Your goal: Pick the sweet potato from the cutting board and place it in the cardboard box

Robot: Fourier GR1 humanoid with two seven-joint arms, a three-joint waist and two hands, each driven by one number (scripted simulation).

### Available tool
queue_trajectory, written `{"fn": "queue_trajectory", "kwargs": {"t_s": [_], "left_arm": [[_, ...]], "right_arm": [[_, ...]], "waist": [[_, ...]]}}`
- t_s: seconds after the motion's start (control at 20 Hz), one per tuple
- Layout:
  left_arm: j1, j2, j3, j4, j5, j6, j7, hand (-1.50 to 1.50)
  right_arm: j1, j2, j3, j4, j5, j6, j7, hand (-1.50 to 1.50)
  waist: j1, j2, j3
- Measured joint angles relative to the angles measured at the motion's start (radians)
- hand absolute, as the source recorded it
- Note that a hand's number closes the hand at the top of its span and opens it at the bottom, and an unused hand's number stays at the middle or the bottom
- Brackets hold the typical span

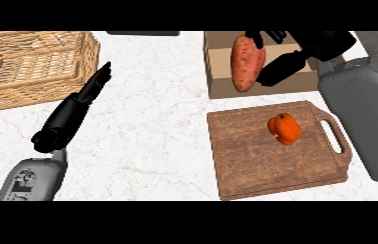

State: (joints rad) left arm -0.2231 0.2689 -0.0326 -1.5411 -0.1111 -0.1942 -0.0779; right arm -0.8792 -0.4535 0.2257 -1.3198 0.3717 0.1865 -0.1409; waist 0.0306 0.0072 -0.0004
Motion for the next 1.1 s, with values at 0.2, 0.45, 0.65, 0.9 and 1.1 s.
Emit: {"fn": "queue_trajectory", "kwargs": {"t_s": [0.2,0.45,0.65,0.9,1.1], "left_arm": [[-0.017,-0.006,-0.002,0.009,-0.009,0.001,0.003,0.00],[-0.022,-0.007,-0.002,-0.002,-0.003,-0.011,0.008,0.00],[-0.029,-0.013,-0.008,-0.002,-0.007,-0.014,0.014,0.00],[-0.041,-0.022,-0.012,-0.008,-0.011,-0.012,0.024,0.00],[-0.043,-0.026,-0.010,0.003,-0.012,-0.013,0.018,0.00]], "right_arm": [[-0.086,-0.023,0.022,0.198,0.081,0.028,-0.084,1.50],[-0.173,-0.039,0.075,0.429,0.161,0.111,-0.156,1.50],[-0.231,-0.055,0.110,0.607,0.224,0.149,-0.273,1.50],[-0.293,-0.060,0.161,0.796,0.310,0.183,-0.373,-1.50],[-0.323,-0.071,0.183,0.891,0.339,0.218,-0.533,-1.50]], "waist": [[0.005,0.003,0.000],[0.018,0.008,0.000],[0.024,0.012,0.000],[0.035,0.016,0.001],[0.036,0.018,0.001]]}}
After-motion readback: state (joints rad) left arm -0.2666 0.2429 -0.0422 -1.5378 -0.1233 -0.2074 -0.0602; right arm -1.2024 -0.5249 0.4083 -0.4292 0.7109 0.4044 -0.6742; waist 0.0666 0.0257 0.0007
